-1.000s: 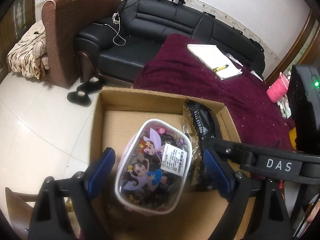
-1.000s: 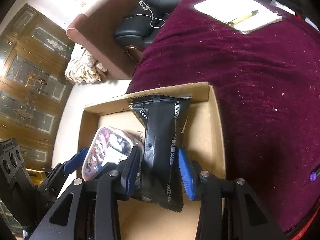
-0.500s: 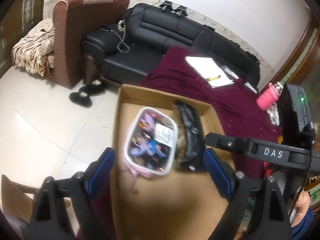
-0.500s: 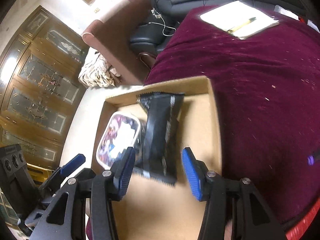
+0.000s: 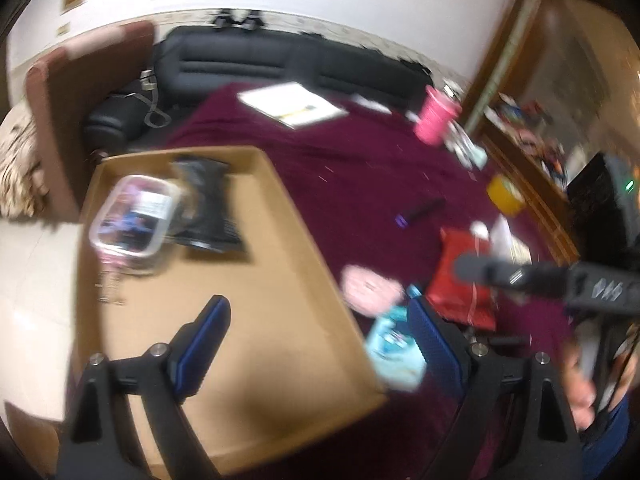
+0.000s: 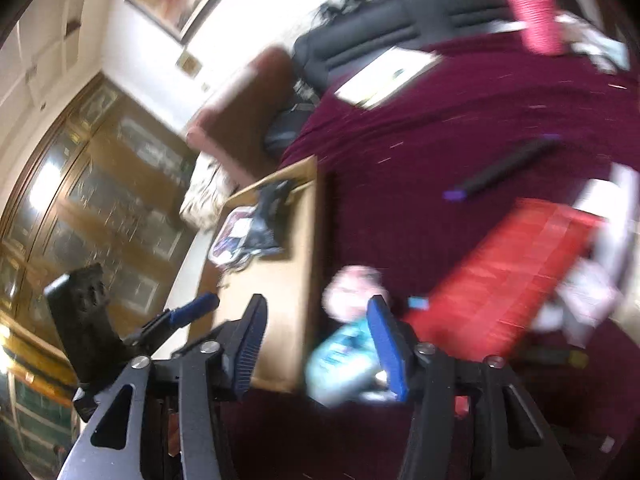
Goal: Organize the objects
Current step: 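Move both grippers back over the table toward the pink plush and white box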
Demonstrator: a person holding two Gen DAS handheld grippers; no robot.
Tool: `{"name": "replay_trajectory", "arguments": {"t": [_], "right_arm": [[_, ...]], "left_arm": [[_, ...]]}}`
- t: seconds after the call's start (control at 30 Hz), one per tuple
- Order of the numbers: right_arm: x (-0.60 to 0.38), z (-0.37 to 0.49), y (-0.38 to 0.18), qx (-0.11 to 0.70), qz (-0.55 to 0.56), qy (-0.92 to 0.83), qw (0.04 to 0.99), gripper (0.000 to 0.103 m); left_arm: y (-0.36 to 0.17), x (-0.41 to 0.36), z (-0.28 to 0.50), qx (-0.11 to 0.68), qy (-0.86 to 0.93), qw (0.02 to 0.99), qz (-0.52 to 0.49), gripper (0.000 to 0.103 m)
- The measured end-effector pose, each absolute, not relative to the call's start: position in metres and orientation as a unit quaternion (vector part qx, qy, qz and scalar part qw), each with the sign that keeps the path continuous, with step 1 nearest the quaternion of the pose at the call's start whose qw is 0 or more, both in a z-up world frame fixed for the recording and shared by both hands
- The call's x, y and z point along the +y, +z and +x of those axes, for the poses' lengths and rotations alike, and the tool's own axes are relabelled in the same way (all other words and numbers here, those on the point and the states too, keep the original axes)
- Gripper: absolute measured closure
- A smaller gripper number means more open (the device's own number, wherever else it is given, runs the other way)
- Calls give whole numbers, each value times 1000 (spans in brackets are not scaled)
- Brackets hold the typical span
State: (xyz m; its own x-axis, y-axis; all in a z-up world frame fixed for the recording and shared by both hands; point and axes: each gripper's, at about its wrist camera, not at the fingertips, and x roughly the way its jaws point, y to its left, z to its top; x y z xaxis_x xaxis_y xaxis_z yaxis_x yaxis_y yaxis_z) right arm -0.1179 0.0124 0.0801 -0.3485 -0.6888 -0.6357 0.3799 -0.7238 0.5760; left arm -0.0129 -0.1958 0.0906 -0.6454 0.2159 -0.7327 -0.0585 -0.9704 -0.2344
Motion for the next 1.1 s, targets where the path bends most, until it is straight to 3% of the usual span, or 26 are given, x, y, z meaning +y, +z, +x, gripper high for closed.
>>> {"name": "replay_trajectory", "arguments": {"t": [0.3,0.73,1.1], "right_arm": [[109,-84,86,-207,424,-829,301,35],[153,-80,61,-242,424,-819,303,33],[168,-82,50,-260,423,-814,301,33]], "left_arm": [[60,-108,-21,29,872,116,-474,14],[37,-104,-84,62,839,98,-532,13],[42,-96,-87,89,830,60,-548,13]]}}
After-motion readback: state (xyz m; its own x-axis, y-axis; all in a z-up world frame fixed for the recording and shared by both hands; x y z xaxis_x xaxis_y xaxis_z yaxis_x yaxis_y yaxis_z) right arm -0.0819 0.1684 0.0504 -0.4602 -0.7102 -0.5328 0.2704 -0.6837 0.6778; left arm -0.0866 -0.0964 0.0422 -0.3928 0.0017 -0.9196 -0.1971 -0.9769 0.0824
